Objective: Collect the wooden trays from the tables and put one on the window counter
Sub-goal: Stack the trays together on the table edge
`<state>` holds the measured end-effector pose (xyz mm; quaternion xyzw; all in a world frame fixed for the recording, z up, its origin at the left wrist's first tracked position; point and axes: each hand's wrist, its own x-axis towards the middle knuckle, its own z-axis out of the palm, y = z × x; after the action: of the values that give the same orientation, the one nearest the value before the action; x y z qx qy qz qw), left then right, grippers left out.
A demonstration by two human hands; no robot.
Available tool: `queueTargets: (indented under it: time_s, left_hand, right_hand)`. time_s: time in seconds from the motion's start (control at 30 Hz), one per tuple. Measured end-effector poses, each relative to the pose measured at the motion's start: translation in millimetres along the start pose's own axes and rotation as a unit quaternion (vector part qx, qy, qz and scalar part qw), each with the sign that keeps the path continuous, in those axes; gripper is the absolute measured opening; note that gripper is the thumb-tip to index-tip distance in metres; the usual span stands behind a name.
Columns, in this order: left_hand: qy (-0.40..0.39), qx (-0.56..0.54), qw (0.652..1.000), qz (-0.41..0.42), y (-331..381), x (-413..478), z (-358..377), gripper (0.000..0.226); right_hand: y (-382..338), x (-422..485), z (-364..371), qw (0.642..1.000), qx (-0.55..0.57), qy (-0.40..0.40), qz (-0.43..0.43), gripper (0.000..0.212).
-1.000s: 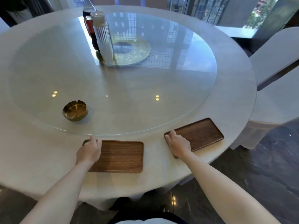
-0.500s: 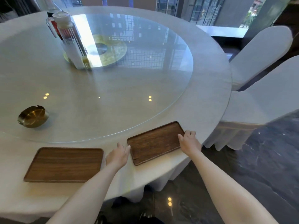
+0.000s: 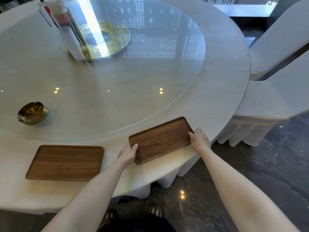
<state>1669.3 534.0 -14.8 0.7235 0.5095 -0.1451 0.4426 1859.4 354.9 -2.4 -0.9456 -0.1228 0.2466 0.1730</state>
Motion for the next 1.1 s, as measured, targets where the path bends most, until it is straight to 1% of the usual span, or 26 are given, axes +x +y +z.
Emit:
queueTargets:
  time_s: [0.13, 0.27, 0.43, 0.6, 0.77, 0.83, 0.93, 1.1]
  left_hand:
    - [0.008, -0.009, 1.0, 0.014, -1, 3, 0, 0.049]
    - [0.059, -0.013, 0.998, 0.035, -3, 8, -5, 0.046]
    - [0.133, 0.014, 0.987, 0.084, -9, 14, -30, 0.043]
    - [0.162, 0.027, 0.974, 0.156, -24, 10, -62, 0.039]
    - [0.184, 0.052, 0.963, 0.191, -52, 9, -108, 0.036]
    - [0.195, 0.062, 0.959, 0.196, -69, 11, -131, 0.04]
    - [0.209, 0.076, 0.955, 0.197, -98, 13, -167, 0.045]
    - [0.227, 0.117, 0.948, 0.19, -152, 20, -220, 0.046]
  right_hand:
    - [0, 0, 1, 1.0, 0.002, 0.013, -0.004, 0.04]
    - [-1, -4, 5, 0.999, 0.014, 0.03, -0.01, 0.039]
    - [-8, -19, 18, 0.999, 0.037, 0.04, -0.007, 0.038]
    - [-22, -45, 36, 0.995, 0.071, 0.065, -0.007, 0.041]
    - [-61, -66, 53, 0.992, 0.093, 0.082, -0.024, 0.044]
    - [-83, -74, 64, 0.991, 0.094, 0.083, -0.035, 0.044]
    - [-118, -89, 84, 0.991, 0.112, 0.063, -0.04, 0.042]
    - [-168, -117, 121, 0.993, 0.099, 0.037, -0.059, 0.044]
